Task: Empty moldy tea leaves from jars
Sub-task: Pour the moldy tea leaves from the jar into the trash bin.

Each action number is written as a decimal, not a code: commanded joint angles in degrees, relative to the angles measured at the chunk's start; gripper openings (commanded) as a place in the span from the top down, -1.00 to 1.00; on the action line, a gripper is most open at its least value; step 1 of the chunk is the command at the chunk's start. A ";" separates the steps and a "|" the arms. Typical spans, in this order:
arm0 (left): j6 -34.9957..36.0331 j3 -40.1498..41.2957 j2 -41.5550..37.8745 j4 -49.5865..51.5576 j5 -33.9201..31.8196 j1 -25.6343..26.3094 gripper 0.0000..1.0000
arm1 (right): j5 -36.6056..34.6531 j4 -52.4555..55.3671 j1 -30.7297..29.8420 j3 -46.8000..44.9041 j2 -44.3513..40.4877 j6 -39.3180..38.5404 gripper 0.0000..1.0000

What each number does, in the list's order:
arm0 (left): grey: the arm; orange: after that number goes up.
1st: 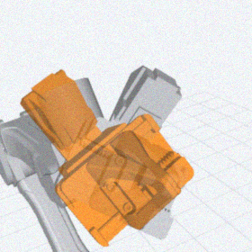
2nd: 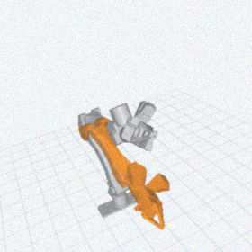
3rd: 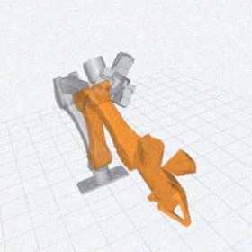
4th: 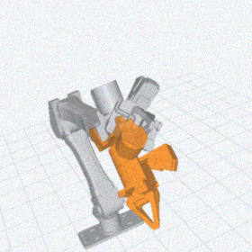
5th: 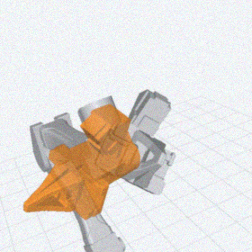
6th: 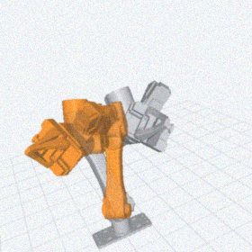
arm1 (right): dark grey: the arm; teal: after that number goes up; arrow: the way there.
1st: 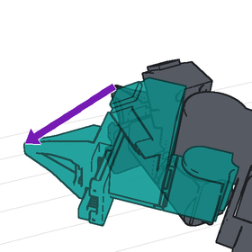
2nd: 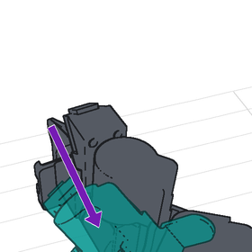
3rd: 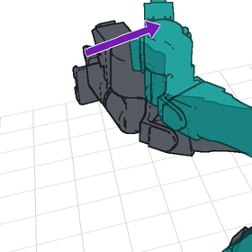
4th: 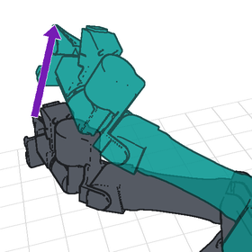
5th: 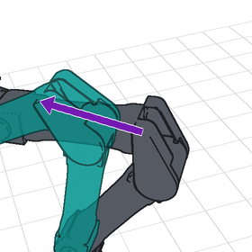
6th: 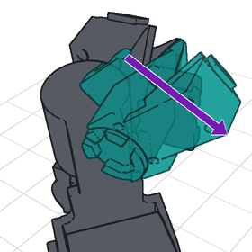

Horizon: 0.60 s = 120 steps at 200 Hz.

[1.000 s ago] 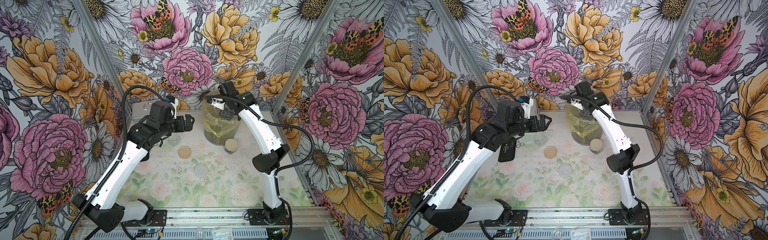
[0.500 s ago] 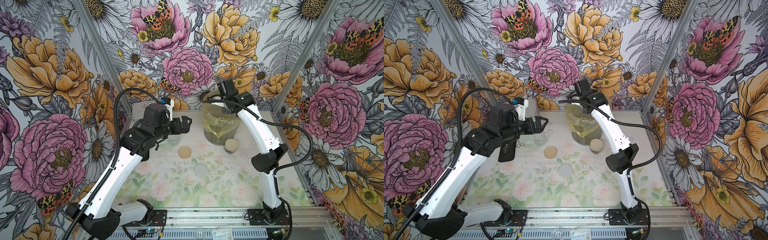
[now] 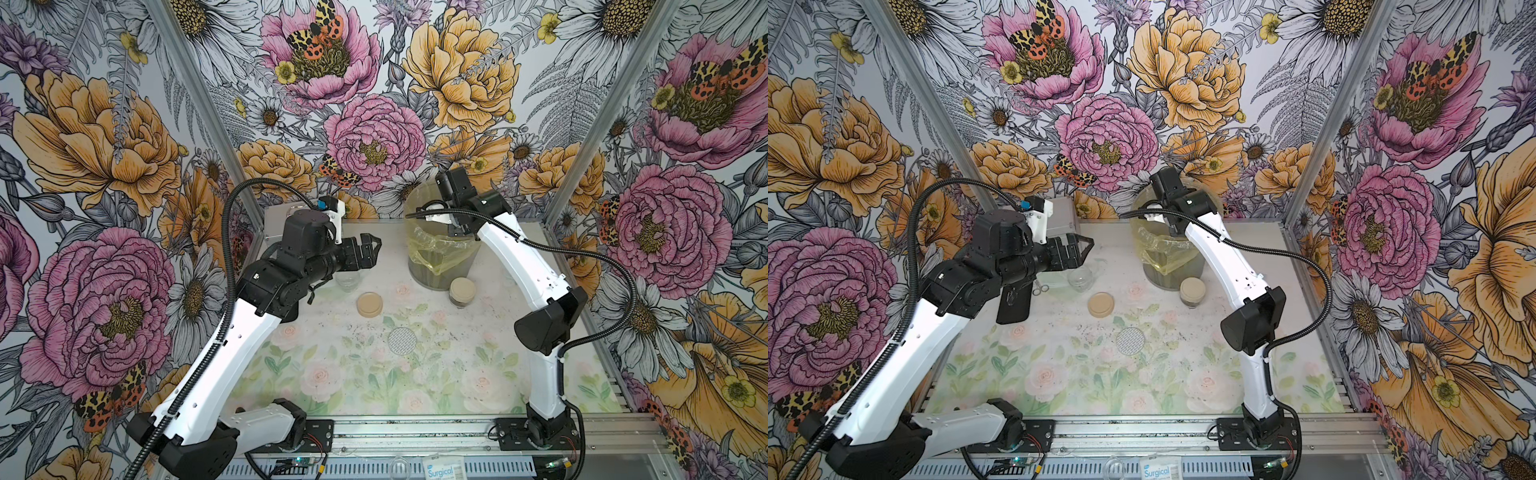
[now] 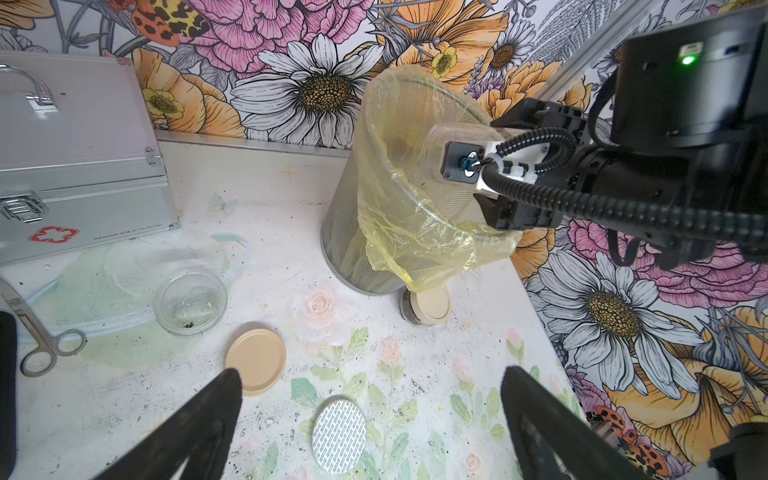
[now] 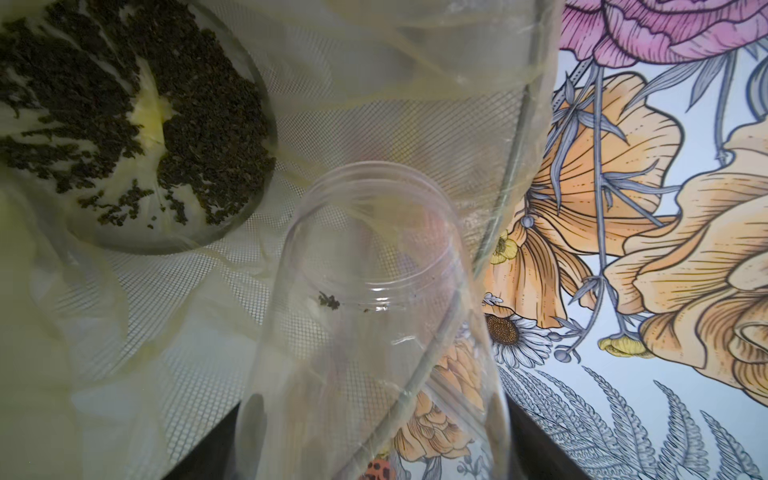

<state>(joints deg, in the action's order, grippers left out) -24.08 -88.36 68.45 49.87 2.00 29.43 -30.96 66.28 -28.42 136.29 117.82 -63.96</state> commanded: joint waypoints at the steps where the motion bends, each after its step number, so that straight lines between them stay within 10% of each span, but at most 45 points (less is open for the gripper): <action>1: -0.88 0.23 -0.95 -1.12 0.29 -0.47 -0.98 | 4.01 -1.86 0.21 6.41 -1.82 2.72 1.00; 56: -1.02 -0.11 -0.91 -1.16 0.45 -0.31 -0.98 | 9.26 -1.69 2.00 8.62 -2.63 15.70 1.00; 120: -1.10 -0.06 -0.78 -1.09 0.38 -0.27 -0.98 | 44.62 -1.08 13.35 4.85 -7.06 56.26 1.00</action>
<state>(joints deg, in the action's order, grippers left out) -24.10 -88.36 68.34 49.87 2.00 29.43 -4.54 66.02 -19.62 140.66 113.80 -29.63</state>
